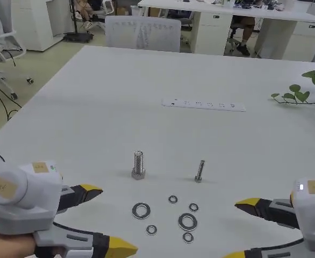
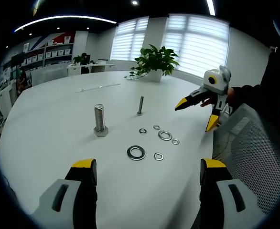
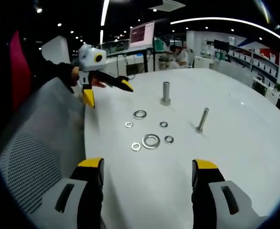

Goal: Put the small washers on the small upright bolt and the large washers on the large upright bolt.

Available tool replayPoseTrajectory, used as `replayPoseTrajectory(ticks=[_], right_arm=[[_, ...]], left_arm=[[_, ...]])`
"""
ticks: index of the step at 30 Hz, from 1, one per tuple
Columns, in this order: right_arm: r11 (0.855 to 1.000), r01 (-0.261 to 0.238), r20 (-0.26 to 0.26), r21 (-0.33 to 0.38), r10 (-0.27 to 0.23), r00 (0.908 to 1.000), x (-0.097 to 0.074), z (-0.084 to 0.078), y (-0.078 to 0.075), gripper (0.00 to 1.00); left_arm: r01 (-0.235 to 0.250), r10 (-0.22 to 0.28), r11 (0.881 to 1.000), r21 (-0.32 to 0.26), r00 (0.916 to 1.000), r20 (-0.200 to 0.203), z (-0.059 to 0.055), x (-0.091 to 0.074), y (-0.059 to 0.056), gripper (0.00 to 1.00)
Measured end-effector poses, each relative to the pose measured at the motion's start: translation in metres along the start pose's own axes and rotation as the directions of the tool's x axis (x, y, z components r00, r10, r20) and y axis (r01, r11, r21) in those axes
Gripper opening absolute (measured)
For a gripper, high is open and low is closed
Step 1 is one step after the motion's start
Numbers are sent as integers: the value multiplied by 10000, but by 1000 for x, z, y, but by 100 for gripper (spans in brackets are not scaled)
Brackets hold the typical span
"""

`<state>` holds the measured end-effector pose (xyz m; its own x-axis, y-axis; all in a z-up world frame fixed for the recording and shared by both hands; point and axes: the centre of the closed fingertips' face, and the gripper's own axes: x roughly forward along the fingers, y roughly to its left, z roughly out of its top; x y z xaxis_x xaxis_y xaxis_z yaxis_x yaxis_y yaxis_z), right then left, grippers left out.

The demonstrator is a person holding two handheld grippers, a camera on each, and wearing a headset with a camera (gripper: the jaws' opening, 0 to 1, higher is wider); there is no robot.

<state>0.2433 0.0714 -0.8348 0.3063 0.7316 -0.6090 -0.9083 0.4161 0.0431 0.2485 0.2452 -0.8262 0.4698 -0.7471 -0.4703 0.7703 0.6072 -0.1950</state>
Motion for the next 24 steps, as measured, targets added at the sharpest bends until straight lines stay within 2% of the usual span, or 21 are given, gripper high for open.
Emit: replayPoseTrajectory(ticks=[7,10,16,24], right_arm=[[9990,-108,-313,-426,95,9995,-3,3,-2,72],[9950,-243,-747,-973,170,9971,-3,4,-4,71],[9893,-408,-898,-1404,283,9956,-1,16,-11,68],[9786,-703,-1290,-1934,457,9906,6,21,-13,65]], left_arm=[[-35,35,10000,-8,10000,56,1,-1,0,89],[-53,53,10000,-8,10000,69,2,-2,0,89],[-122,122,9999,-11,9999,108,3,-4,2,89],[-225,225,9997,-23,9996,149,3,-6,3,88]])
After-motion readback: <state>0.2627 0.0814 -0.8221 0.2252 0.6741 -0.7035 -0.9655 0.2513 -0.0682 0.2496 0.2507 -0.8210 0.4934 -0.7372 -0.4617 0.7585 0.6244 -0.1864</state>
